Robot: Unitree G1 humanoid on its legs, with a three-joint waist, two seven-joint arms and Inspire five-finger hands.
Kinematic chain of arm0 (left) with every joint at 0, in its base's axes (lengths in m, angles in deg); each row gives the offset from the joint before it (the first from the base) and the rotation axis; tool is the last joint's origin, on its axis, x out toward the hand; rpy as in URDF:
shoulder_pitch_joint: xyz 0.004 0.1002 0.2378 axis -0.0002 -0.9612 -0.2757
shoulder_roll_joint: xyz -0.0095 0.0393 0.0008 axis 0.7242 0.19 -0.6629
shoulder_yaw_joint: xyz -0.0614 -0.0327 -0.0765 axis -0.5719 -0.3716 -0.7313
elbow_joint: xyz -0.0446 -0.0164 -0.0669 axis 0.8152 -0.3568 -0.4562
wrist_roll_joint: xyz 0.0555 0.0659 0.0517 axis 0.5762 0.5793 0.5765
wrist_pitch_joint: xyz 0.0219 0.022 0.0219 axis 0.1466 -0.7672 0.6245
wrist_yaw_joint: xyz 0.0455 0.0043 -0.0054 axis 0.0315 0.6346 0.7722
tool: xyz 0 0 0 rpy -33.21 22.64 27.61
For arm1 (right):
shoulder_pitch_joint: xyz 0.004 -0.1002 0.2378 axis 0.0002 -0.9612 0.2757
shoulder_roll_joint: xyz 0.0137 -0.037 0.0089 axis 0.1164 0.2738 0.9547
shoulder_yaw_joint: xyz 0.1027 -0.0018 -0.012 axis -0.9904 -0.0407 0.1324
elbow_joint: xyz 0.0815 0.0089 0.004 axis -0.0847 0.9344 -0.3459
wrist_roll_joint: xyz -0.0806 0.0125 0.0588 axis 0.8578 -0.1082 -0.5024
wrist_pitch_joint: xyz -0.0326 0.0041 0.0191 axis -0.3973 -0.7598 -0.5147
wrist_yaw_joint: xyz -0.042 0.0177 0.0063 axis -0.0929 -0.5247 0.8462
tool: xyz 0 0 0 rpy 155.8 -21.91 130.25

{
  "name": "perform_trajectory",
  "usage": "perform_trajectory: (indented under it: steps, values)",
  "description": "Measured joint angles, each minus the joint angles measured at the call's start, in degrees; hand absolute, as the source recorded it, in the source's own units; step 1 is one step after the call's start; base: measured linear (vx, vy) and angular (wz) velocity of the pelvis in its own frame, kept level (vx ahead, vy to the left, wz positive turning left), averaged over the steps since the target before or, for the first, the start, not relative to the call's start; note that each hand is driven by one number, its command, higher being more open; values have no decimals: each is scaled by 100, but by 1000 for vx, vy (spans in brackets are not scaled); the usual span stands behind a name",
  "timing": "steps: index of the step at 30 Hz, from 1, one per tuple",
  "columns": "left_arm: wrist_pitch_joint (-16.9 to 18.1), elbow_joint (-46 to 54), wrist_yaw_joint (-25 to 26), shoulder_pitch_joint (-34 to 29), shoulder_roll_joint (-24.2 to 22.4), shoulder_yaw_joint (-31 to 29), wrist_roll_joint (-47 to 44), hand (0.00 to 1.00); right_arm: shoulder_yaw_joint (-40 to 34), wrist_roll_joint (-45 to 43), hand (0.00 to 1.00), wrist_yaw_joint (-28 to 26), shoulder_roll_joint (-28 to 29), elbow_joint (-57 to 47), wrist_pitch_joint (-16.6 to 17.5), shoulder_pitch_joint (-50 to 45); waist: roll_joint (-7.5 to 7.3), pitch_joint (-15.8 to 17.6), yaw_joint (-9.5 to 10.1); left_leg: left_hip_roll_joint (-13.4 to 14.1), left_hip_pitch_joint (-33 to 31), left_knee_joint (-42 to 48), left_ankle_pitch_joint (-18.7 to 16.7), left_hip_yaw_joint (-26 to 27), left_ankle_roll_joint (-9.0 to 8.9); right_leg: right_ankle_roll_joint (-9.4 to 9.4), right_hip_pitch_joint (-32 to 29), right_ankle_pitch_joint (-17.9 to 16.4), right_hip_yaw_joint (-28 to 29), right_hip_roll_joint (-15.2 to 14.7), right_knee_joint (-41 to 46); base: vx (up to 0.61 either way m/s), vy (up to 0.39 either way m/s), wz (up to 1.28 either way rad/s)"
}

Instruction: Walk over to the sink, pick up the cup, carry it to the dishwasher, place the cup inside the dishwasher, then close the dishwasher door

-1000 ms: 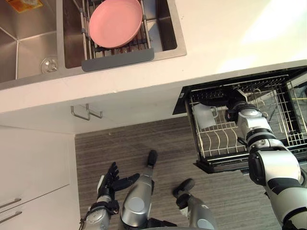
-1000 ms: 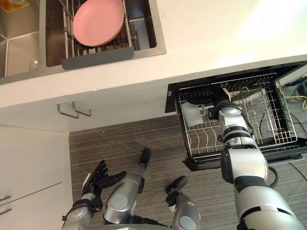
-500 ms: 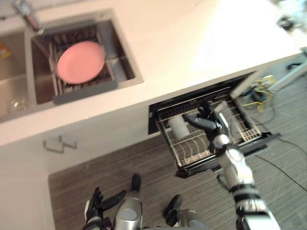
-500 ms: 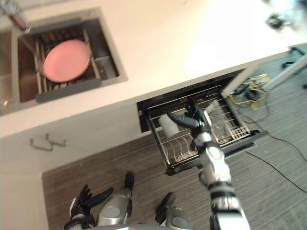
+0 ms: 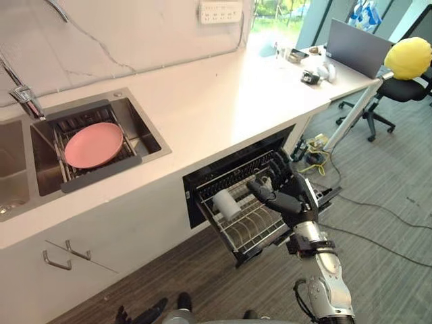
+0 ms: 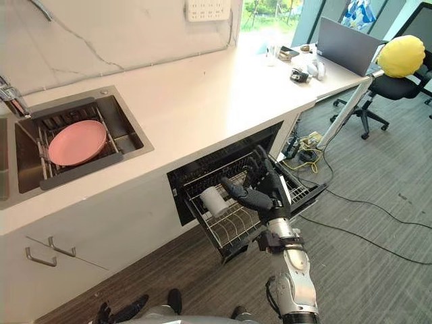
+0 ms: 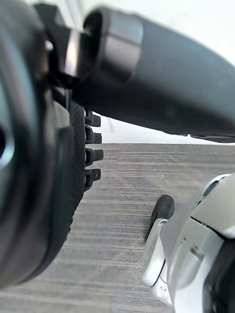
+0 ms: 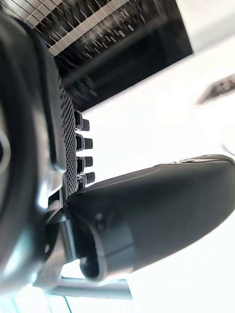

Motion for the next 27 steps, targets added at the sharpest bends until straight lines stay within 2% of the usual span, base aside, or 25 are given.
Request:
perform_trajectory:
  steps: [2, 3, 4, 5, 6, 7, 8, 9, 10, 11, 12, 15, 16, 17, 18, 19, 20, 21, 23, 27]
  values:
    - [71, 100, -93, -67, -44, 16, 4, 100, 1, 9, 100, 13, -37, -82, 86, 132, 44, -5, 35, -25, -93, 43, -2, -167, 2, 4, 38, 8, -218, 3, -36, 31, -30, 53]
    - [108, 101, -192, -109, -103, 27, 13, 100, -8, 13, 100, 51, -134, -64, 92, 340, 142, -9, 166, 16, -81, -66, -58, -52, 43, -11, 44, 10, -294, 56, -24, -2, -36, 30]
    - [106, 102, -238, -130, -133, 32, 27, 100, -29, 12, 100, 63, -203, -55, 90, 431, 200, -36, 209, 56, -96, -85, -89, 133, 90, -36, 57, 36, -449, 81, -27, -1, -31, 49]
    - [115, 102, -290, -128, -146, 49, 33, 100, -131, -8, 100, 70, -331, -52, 95, 556, 197, -67, 210, 123, -103, -26, -310, 797, 413, -69, 165, 106, -973, 58, -146, 44, -4, 101]
    - [124, 100, -332, -107, -105, 40, 80, 100, -274, -32, 100, 74, -471, -46, 152, 636, 108, -100, 168, 143, -105, 153, -578, 1576, 745, -41, 262, 96, -1488, -136, -215, 60, 32, 126]
    - [121, 98, -335, -80, -88, 43, 145, 100, -390, -90, 100, 76, -521, -40, 202, 664, 117, -95, 155, 235, -198, 517, -608, 1977, 795, -6, 330, 70, -1683, -215, -206, 73, 73, 146]
    - [120, 119, -338, -108, -176, 81, 326, 100, -640, -231, 100, 111, -680, -37, 244, 663, 274, -117, 128, 350, -214, 963, -399, 2386, 694, 80, 480, 11, -2002, -246, -92, 60, 145, 158]
    - [109, 157, -279, -204, -279, 204, 695, 100, -900, -246, 100, 212, -777, -23, 288, 640, 534, -263, 11, 246, -69, 572, -336, 2216, 336, 157, 620, -49, -2272, -229, 65, 53, 164, 158]
    - [103, 191, -252, -221, -255, 290, 861, 100, -1013, -255, 100, 267, -756, -9, 330, 631, 564, -279, -36, 141, 58, 298, -207, 2041, 250, 173, 698, -70, -2408, -282, 141, 32, 190, 144]
    - [103, 320, -202, -270, -172, 546, 1145, 100, -1130, -327, 100, 380, -688, -5, 431, 620, 607, -282, -59, 11, 188, -84, -32, 1804, 281, 183, 729, -143, -2543, -395, 405, 0, 140, 96]
    - [102, 350, -198, -257, -112, 658, 1246, 100, -1136, -348, 100, 431, -648, -5, 484, 621, 605, -275, -65, -15, 159, -127, -12, 1706, 290, 163, 703, -193, -2578, -462, 590, -15, 149, 92]
    - [55, 362, -175, -111, 137, 1134, 1537, 100, -1100, -345, 100, 614, -583, -3, 509, 604, 571, -157, -131, -170, 117, -129, -97, 1220, 403, -50, 469, -425, -2599, -1100, 2071, -2, 155, 87]
    - [35, 362, -189, -34, 281, 1311, 1593, 100, -1101, -335, 100, 657, -558, -9, 518, 602, 504, -102, -209, -286, 125, -126, -103, 981, 499, -396, 275, -484, -2289, -1443, 2862, 23, 160, 115]
    - [-38, 365, -225, 77, 407, 1429, 1587, 100, -1103, -320, 100, 719, -491, -39, 541, 582, 446, -39, -331, -388, 122, -127, -99, 680, 578, -606, -29, -616, -1403, -1507, 3423, 22, 115, 125]
    - [-90, 363, -237, 139, 469, 1473, 1571, 100, -1104, -291, 100, 752, -426, -103, 541, 550, 396, 9, -389, -418, 111, -128, -93, 528, 589, -453, -162, -754, -831, -1338, 3516, 27, 92, 137]
    - [-191, 351, -287, 241, 561, 1513, 1569, 100, -1107, -211, 100, 817, -323, -339, 541, 391, 311, 68, -465, -458, 65, -128, -83, 287, 591, -125, -394, -991, 143, -866, 3480, 47, 13, 125]
    - [-223, 291, -312, 263, 605, 1513, 1557, 100, -1107, -191, 100, 810, -261, -582, 540, 227, 256, 46, -503, -494, 21, -129, -62, 211, 561, 27, -538, -1185, 828, -459, 3214, 87, -10, 122]
    - [-283, 237, -321, 243, 631, 1511, 1513, 100, -1111, -208, 100, 762, -237, -837, 539, 121, 198, 12, -499, -604, 30, -129, -46, 184, 537, 30, -603, -1215, 1132, -252, 2785, 100, -20, 69]
    - [-344, 175, -314, 203, 648, 1504, 1502, 100, -1114, -225, 100, 663, -231, -1019, 539, 163, 164, -9, -498, -744, 79, -129, -53, 196, 547, -50, -628, -1247, 1119, -270, 2448, 118, -34, 12]
    - [-328, 240, -305, 103, 592, 1255, 1466, 100, -1185, -247, 100, 604, -68, -1285, 532, 73, 81, -45, -530, -765, 68, -107, -39, 355, 618, -19, -308, -1204, 1363, -158, 1695, 109, -71, -20]
